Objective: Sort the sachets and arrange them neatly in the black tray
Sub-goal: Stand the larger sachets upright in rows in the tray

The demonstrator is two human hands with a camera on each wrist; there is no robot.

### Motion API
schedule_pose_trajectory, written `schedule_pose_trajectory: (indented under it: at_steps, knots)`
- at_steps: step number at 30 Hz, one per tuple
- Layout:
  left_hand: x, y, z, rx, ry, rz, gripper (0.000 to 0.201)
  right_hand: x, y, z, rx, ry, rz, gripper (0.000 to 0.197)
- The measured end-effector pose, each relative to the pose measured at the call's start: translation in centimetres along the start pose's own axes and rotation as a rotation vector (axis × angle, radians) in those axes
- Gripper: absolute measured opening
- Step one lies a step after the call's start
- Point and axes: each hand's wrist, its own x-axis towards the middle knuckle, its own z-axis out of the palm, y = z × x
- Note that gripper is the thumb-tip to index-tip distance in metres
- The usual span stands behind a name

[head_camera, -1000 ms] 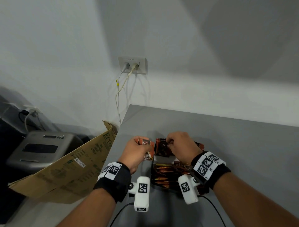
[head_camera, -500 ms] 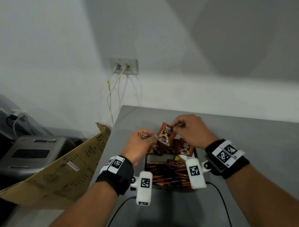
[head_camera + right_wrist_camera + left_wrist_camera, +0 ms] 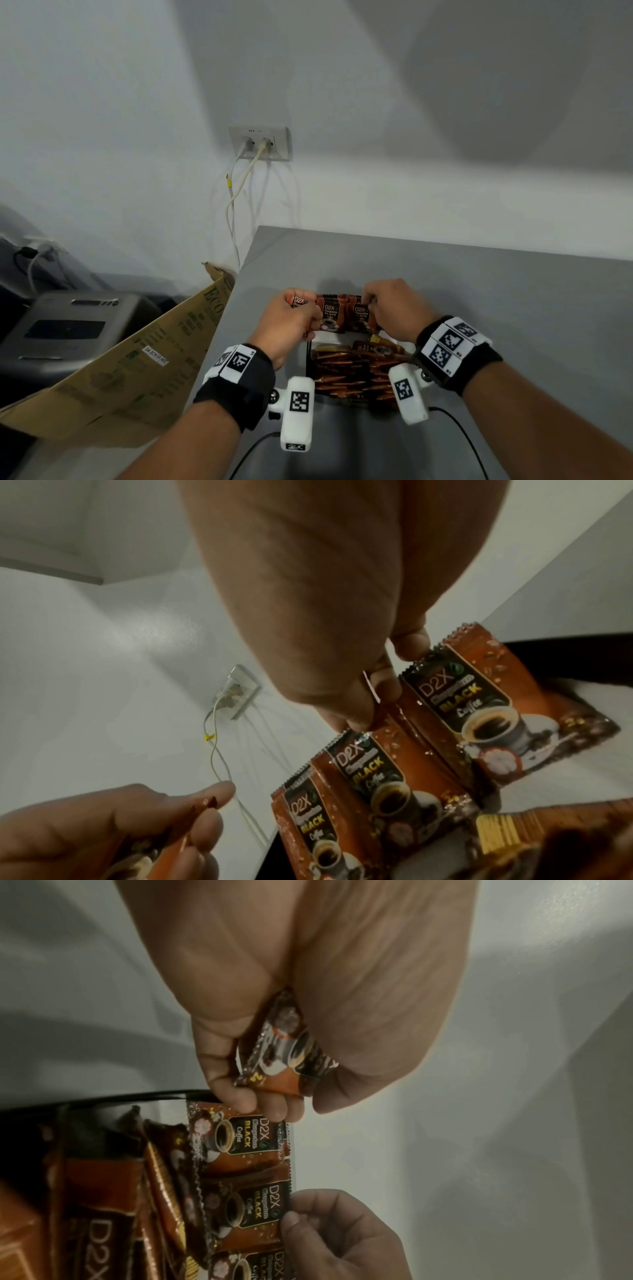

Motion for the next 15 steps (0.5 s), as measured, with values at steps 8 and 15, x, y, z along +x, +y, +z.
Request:
schedule_pose_trajectory:
  at_steps: [8,15]
  knots:
    - [-0.14,0.13,-0.04,-0.003,-0.006,-0.013,0.024,0.25,-0.04,0.22,-0.062,0.043,-0.011,0.026]
    - [-0.04,0.04,0.05,0.005,-0.005,-0.028,0.024,0.14,0.05,0.16,-0.104,0.072,-0.035,0.024]
